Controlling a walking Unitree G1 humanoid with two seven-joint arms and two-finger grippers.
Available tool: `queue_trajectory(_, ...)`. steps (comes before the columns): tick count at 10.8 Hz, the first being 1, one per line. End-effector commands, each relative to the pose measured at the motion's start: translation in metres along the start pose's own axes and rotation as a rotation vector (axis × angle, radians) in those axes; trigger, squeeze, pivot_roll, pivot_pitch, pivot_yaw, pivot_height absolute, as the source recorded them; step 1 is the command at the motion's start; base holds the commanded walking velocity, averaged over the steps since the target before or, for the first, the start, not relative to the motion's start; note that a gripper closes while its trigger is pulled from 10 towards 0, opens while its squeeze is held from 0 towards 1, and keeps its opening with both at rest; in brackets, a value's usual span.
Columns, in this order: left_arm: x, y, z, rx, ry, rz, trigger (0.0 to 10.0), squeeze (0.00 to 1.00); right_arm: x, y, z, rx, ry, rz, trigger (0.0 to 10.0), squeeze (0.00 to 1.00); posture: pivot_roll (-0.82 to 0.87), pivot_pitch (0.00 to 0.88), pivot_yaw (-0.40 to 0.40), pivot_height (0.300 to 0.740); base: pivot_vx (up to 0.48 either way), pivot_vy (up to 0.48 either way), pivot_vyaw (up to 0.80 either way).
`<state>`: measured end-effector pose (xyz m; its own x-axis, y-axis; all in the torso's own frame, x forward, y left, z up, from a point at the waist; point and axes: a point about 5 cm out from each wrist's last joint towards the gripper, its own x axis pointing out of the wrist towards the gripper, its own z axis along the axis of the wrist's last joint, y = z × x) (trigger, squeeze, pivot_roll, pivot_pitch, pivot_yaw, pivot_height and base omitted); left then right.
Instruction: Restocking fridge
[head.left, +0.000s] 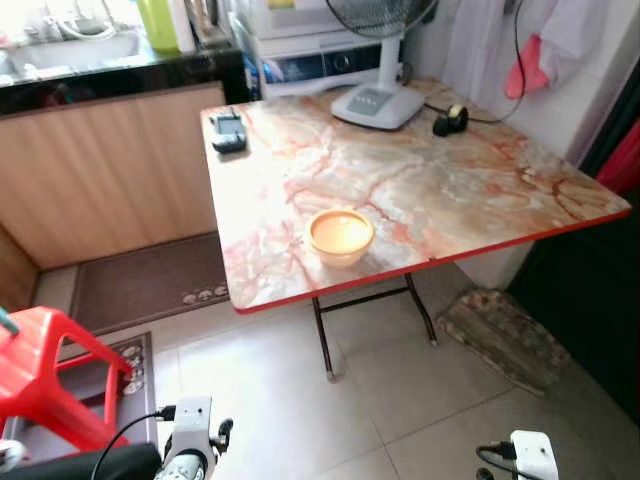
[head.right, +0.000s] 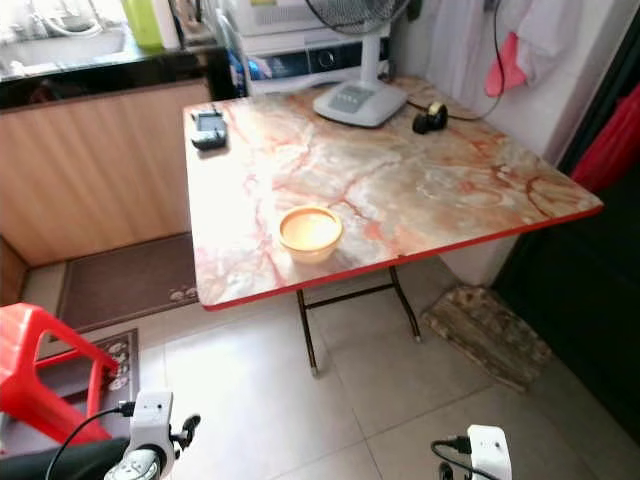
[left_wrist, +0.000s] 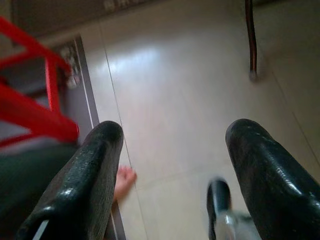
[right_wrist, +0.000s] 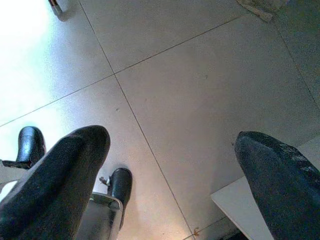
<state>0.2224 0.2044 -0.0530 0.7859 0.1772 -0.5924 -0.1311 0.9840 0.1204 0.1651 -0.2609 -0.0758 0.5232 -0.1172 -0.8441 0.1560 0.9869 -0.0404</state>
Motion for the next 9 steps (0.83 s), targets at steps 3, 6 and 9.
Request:
queue_trajectory(3,0.019,0.007,0.103,0.049,-0.354,0.055,10.0,0.0,0.0,0.0,-0.002,-0.015,0.006,0.005,10.0,0.0,0.11,0.0,0.018,0.74,0.0,0.0,0.0)
queue_trajectory(6,0.019,0.007,0.103,0.049,-0.354,0.055,10.0,0.0,0.0,0.0,-0.002,-0.015,0.006,0.005,10.0,0.0,0.11,0.0,0.018,0.74,0.0,0.0,0.0)
queue_trajectory(9,0.005,0.001,0.152,0.13,-0.681,0.109,10.0,0.0,0.0,0.001,-0.004,-0.007,0.012,0.008,10.0,0.0,0.11,0.0,0.032,0.74,0.0,0.0,0.0)
